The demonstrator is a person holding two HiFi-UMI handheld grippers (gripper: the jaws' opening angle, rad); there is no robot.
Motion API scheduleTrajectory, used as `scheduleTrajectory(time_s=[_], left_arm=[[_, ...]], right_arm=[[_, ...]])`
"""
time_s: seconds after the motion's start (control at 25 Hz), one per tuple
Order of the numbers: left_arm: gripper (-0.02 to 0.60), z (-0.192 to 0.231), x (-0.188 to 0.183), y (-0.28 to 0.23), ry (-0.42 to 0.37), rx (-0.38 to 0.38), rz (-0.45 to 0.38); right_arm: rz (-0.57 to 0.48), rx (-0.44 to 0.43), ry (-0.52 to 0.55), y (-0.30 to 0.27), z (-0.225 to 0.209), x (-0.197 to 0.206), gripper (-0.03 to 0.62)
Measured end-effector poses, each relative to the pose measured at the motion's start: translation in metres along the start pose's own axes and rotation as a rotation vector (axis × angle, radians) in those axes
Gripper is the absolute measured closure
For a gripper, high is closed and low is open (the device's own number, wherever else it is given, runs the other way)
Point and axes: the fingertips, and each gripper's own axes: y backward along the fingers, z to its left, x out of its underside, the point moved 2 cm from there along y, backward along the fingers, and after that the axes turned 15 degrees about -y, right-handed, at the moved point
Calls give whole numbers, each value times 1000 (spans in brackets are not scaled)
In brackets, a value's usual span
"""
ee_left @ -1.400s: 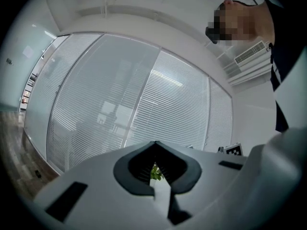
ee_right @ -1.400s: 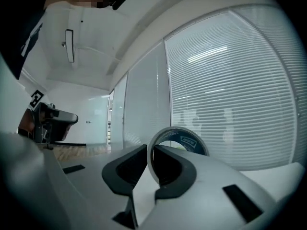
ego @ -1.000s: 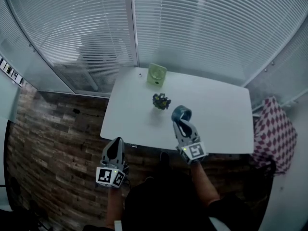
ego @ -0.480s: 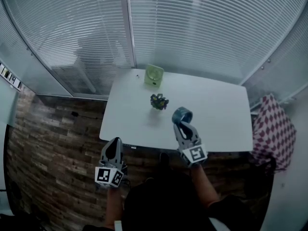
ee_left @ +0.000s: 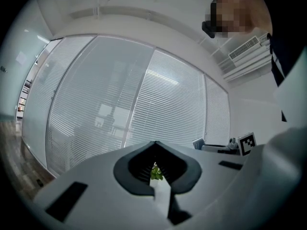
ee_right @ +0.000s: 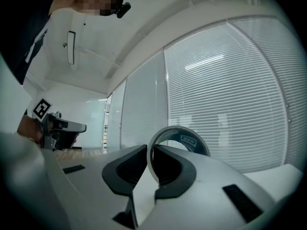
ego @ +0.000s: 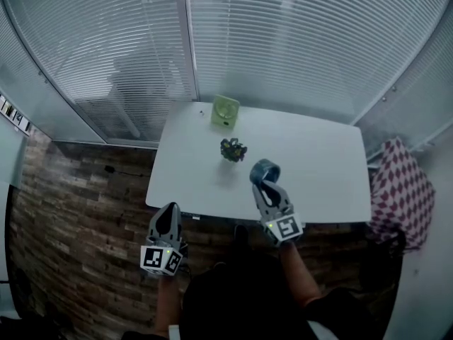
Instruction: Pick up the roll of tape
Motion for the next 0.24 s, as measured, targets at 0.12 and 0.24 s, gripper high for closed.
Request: scheduleTrajectory(time_s=[0.12,0.24], left_arm=[[575,-1,-2,0,0,4,-5],[575,-1,-2,-2,5,3,-6]], right_arm=[[15,18,-20,2,-2,0,548],[28,19,-2,1,-6,-1,548]])
